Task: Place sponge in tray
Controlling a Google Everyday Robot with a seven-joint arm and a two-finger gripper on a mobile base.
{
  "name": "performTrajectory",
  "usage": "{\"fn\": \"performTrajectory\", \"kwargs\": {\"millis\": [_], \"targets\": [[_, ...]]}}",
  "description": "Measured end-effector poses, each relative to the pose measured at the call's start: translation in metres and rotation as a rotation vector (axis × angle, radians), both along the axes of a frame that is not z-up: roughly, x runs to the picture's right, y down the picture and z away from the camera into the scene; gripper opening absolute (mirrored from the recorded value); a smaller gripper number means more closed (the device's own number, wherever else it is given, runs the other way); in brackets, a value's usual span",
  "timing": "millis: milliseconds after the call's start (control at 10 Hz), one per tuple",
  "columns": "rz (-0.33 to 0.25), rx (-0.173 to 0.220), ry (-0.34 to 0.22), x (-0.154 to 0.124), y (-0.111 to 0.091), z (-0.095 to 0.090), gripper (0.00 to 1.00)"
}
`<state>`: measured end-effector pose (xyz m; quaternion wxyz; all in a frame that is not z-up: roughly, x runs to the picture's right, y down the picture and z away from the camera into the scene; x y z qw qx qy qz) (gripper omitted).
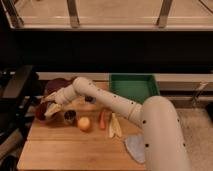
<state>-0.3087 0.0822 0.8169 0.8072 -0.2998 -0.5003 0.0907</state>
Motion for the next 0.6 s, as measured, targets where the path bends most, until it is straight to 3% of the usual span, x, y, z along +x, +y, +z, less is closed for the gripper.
{"fn": "performTrajectory", "kwargs": {"millis": [600], "targets": [[-0.002,0.001,-0.002,-0.0013,0.0011,-0.0005,0.65]]}}
